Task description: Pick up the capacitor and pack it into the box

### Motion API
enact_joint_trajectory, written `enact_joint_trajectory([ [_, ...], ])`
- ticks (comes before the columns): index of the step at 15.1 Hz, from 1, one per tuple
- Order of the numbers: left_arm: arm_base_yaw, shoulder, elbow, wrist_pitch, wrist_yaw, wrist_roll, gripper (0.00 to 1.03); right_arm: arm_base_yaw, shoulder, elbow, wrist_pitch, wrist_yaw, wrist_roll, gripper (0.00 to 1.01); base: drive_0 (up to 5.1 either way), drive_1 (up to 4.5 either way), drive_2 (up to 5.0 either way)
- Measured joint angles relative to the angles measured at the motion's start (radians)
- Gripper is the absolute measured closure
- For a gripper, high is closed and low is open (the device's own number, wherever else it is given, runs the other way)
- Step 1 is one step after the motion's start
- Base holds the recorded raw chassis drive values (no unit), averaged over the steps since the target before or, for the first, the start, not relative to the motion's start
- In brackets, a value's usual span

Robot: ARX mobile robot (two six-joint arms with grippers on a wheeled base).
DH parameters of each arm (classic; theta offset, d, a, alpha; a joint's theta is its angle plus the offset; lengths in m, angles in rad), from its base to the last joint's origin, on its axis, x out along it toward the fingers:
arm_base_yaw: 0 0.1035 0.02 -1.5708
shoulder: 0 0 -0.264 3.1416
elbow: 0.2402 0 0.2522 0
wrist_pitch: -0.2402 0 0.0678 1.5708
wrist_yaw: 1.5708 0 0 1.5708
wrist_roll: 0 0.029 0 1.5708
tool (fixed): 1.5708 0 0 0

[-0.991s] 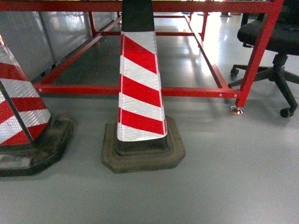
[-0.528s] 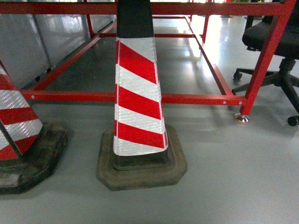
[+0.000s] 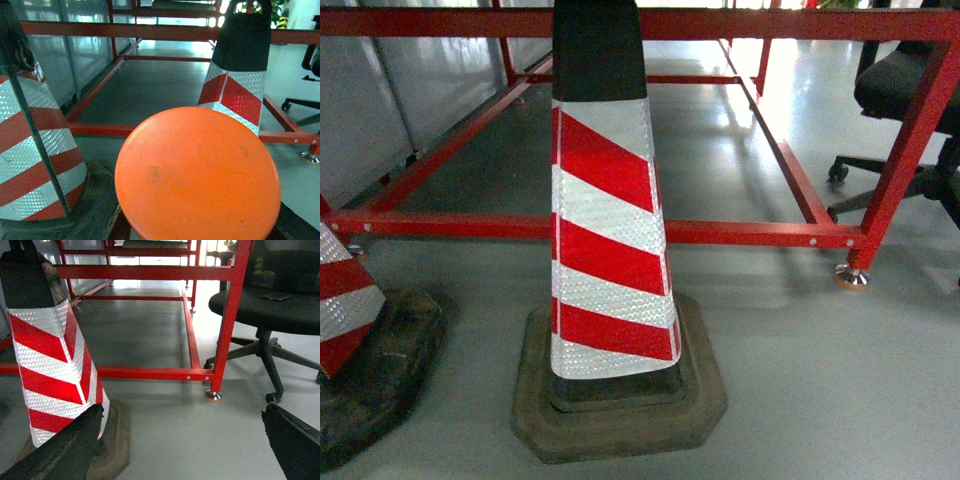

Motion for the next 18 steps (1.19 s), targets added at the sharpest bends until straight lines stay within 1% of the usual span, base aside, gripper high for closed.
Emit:
enact_joint_trajectory([
  [18,0.000,0.000,0.000,0.000,0.000,0.011,0.59,0.000,0.000,0.000,-0.002,0.000,-0.001,0.03,0.0,0.00,0.0],
])
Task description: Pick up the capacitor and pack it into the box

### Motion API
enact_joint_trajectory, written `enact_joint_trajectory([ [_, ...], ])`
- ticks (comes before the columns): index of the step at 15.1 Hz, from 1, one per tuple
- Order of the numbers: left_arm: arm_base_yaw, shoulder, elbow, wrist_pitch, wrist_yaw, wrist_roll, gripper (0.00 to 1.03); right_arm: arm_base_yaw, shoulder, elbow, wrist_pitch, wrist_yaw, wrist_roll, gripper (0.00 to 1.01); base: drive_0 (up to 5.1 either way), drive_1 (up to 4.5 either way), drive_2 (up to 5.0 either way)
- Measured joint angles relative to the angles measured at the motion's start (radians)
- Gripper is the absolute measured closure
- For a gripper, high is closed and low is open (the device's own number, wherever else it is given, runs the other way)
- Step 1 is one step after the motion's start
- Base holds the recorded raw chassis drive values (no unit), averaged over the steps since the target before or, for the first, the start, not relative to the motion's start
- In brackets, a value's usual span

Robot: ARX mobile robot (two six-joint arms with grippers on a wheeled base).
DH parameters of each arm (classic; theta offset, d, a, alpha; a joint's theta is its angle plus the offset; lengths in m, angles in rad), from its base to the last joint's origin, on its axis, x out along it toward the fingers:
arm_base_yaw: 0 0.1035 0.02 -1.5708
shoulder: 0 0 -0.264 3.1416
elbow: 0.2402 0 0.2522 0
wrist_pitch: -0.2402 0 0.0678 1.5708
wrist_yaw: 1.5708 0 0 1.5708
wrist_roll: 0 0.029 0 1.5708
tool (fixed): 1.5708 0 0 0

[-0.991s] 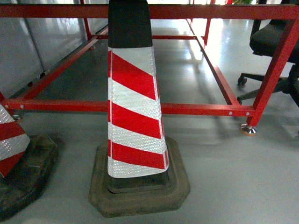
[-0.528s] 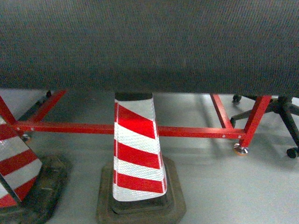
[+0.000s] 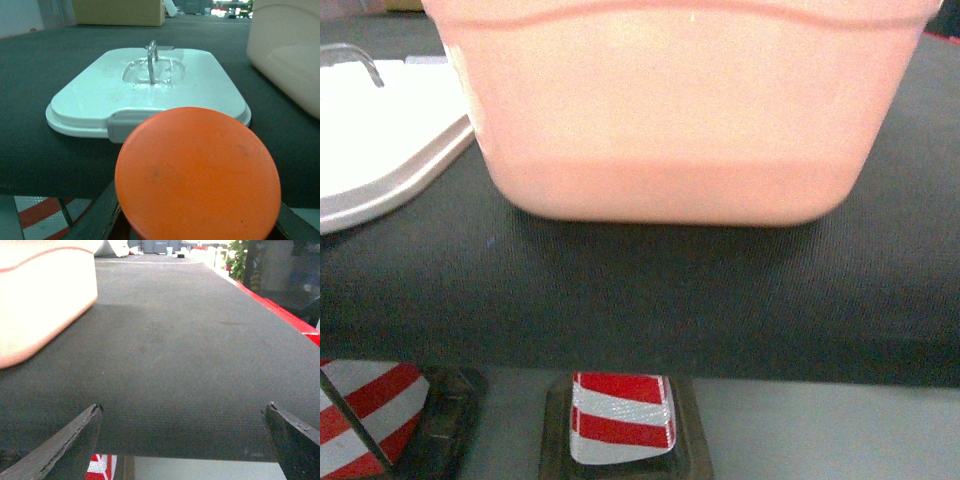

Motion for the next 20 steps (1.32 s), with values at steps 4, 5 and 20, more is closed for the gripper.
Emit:
enact_joint_trajectory([
  [4,0.000,0.000,0.000,0.000,0.000,0.000,0.59,0.000,0.000,0.000,0.000,0.001,0.002,0.03,0.0,0.00,0.0],
  [5,0.000,0.000,0.000,0.000,0.000,0.000,0.59,0.000,0.000,0.000,0.001,0.001,0.002,0.03,0.0,0.00,0.0],
  [20,0.000,0.000,0.000,0.001,0.000,0.000,0.59,0.000,0.000,0.000,0.000,0.000,0.001,0.03,0.0,0.00,0.0],
])
